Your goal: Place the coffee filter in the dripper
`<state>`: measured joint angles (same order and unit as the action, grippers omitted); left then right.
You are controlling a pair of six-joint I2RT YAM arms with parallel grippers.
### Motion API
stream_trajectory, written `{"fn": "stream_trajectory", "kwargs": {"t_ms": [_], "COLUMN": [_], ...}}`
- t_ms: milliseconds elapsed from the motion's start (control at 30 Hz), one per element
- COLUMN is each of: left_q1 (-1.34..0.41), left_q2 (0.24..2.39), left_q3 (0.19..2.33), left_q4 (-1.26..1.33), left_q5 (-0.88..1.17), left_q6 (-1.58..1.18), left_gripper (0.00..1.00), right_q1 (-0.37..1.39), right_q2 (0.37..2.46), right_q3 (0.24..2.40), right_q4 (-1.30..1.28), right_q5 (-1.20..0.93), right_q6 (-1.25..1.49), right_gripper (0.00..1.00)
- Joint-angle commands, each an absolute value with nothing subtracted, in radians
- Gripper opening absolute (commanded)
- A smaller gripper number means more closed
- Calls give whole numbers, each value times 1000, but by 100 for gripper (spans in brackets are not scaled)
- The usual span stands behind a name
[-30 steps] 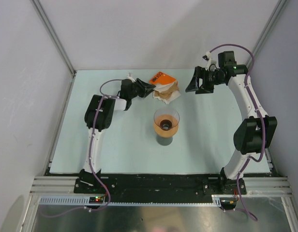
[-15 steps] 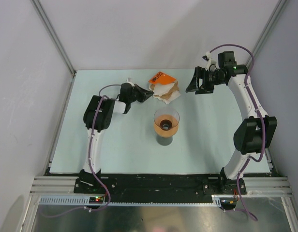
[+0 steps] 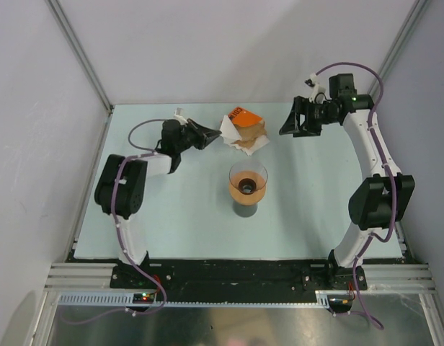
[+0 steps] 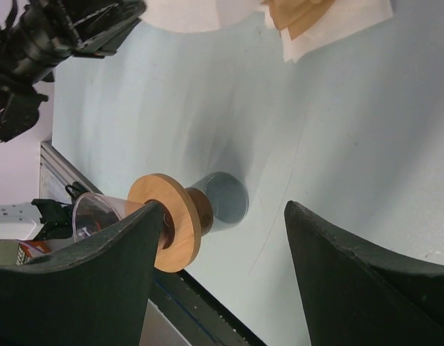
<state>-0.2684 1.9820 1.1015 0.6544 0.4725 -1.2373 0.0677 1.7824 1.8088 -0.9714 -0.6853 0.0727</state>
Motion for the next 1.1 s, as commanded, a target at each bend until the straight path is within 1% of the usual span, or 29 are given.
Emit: {"fn": "stream_trajectory", "kwargs": {"t_ms": [0, 133, 233, 300, 400, 567, 667, 767, 900, 967, 1067], "left_q1": [-237, -218, -214, -214, -215, -235, -270, -306, -342, -347, -348], "left_q2": [1790, 1633, 1511, 1439, 1360, 1294, 1261, 1213, 1155, 1135, 1112], "left_q3": [1085, 1115, 1167, 1209, 1270, 1320, 1336, 1332, 1301, 1285, 1270], "left_q4": [566, 358, 193, 85, -51, -87, -90, -95, -110, -114, -115], "left_q5": [508, 534, 550, 561, 586, 644, 658, 655, 648, 650, 660], "left_q6": [-1150, -1060, -979, -939, -912, -972, -987, -981, -957, -957, -963], "left_gripper": [0, 0, 0, 0, 0, 0, 0, 0, 0, 0, 0], "right_q1": [63, 87, 145, 200, 311, 530, 657, 738, 801, 833, 881], "right_q2": [1727, 1699, 1642, 1585, 1469, 1265, 1188, 1167, 1143, 1131, 1115], "right_q3": [1913, 1975, 1982, 1952, 1841, 1550, 1439, 1408, 1379, 1369, 1343], "right_q4": [-961, -948, -905, -852, -717, -387, -226, -165, -148, -166, -180], "right_q5": [-705, -666, -605, -558, -492, -347, -253, -153, -109, -114, -123], "right_q6": [15, -63, -153, -234, -327, -478, -543, -571, -596, -599, -611], "right_gripper": [75, 78, 80, 82, 84, 88, 89, 89, 90, 91, 97]}}
